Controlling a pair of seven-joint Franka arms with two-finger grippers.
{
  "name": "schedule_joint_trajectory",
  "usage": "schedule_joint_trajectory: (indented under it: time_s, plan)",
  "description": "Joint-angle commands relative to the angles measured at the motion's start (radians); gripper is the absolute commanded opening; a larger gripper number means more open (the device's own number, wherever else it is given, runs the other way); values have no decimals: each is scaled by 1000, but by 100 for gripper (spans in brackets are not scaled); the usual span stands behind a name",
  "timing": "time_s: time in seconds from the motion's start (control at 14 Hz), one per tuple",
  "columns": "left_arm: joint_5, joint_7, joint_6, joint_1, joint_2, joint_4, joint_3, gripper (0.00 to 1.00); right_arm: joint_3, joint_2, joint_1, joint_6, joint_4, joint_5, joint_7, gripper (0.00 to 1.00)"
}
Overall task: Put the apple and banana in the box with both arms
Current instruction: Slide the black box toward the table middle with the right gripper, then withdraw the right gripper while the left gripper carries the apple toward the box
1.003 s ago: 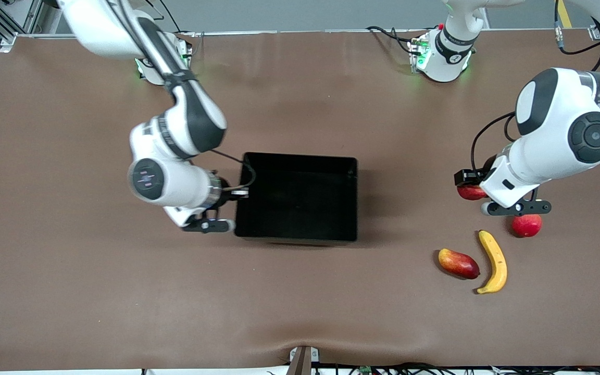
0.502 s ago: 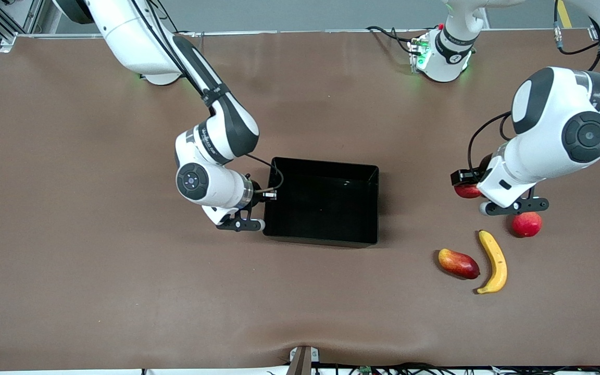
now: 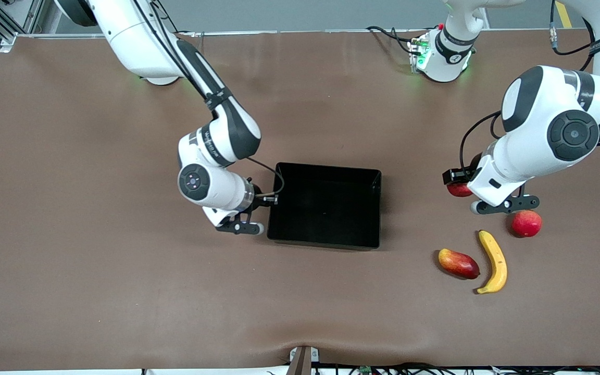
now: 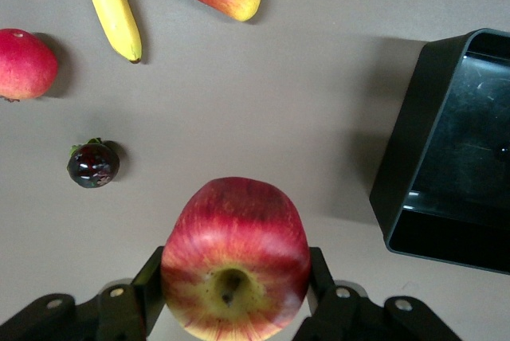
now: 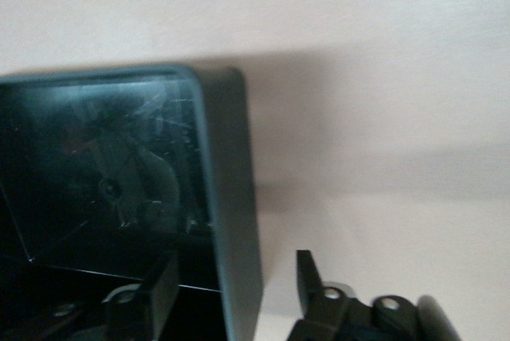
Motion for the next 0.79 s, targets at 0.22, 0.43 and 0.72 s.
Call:
schedule_joint_trajectory:
  time_s: [0.22,0.43,0.72]
  plan:
    - [0,-44,-13,-16,9,18,-1,0,-19,-80,-168,-345,173,-47,-2,100]
    - [-2,-98,-13,-36,14,29,-1,0,-27,-82,-237,-452,293,-142,-109,100]
    - [4,-170,-8,-83,45,46,-1,0,-58,-112,-312,-568,381,-227,-241,100]
